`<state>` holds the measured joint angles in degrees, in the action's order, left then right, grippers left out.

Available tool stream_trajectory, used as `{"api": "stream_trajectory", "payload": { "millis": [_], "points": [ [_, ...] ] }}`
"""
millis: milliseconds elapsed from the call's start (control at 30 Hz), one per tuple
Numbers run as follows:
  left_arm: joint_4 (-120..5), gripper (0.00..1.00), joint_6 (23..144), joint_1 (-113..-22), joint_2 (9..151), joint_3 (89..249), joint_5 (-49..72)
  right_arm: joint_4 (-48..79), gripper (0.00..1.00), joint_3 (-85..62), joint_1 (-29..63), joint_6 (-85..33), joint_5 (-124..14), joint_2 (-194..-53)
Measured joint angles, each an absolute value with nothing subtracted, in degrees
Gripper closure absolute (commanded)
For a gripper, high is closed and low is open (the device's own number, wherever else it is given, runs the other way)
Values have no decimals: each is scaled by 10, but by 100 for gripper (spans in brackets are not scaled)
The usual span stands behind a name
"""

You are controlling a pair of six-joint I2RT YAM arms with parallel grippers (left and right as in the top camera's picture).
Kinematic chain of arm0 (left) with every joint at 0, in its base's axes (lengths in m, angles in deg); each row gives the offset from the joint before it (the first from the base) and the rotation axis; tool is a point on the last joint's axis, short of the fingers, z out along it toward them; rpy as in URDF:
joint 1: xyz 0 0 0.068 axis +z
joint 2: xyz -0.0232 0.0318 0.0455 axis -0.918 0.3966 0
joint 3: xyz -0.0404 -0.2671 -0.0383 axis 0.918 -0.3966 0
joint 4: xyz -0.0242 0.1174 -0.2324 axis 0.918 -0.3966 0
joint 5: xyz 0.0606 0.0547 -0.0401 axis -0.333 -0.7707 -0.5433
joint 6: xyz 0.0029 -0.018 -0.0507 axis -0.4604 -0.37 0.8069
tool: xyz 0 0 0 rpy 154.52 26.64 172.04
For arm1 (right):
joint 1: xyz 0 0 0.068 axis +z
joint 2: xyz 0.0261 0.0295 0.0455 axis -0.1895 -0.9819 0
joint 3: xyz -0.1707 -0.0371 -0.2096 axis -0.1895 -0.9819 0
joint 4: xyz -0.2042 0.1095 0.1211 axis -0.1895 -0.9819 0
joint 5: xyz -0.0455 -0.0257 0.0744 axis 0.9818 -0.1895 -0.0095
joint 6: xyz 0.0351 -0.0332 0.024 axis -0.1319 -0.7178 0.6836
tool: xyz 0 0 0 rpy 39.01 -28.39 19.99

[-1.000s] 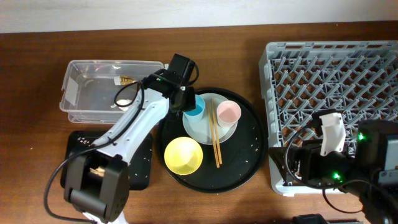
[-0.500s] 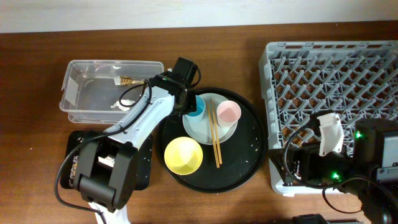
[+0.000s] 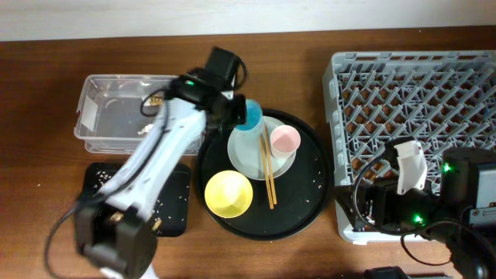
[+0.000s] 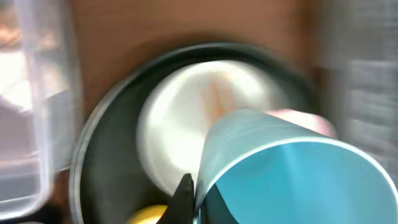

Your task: Sort waste into correct bins and load items into the dishwasher rack

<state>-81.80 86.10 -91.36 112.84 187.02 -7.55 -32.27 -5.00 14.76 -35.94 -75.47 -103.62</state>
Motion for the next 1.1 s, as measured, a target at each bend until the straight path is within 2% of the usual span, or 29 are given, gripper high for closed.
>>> {"api": "stream_trajectory", "payload": {
  "millis": [167,267,400,667,767,800,900,1100],
  "points": [
    [-816,100,765,-857,1026,1904,235,-294,2,-50,148,-395,-822,-1041],
    [-818,100,719,-831,1019,1904,400,-279,2,-50,148,-438,-878,-1057],
    [-819,100,692,-825,1024,1904,521,-248,2,-50,148,-486,-945,-1093],
    [-818,100,679,-872,1024,1904,577,-192,2,-50,148,-563,-1150,-1168],
    [-818,100,678,-889,1024,1904,580,-191,1,-50,148,-571,-1182,-1171],
    [-818,100,678,-895,1024,1904,582,-190,2,-50,148,-573,-1188,-1171],
    [-819,100,678,-908,1024,1904,582,-182,21,-50,148,-577,-1196,-1171],
    [-819,100,678,-924,1024,1904,569,-120,23,-50,147,-555,-1177,-1173]
  ]
}}
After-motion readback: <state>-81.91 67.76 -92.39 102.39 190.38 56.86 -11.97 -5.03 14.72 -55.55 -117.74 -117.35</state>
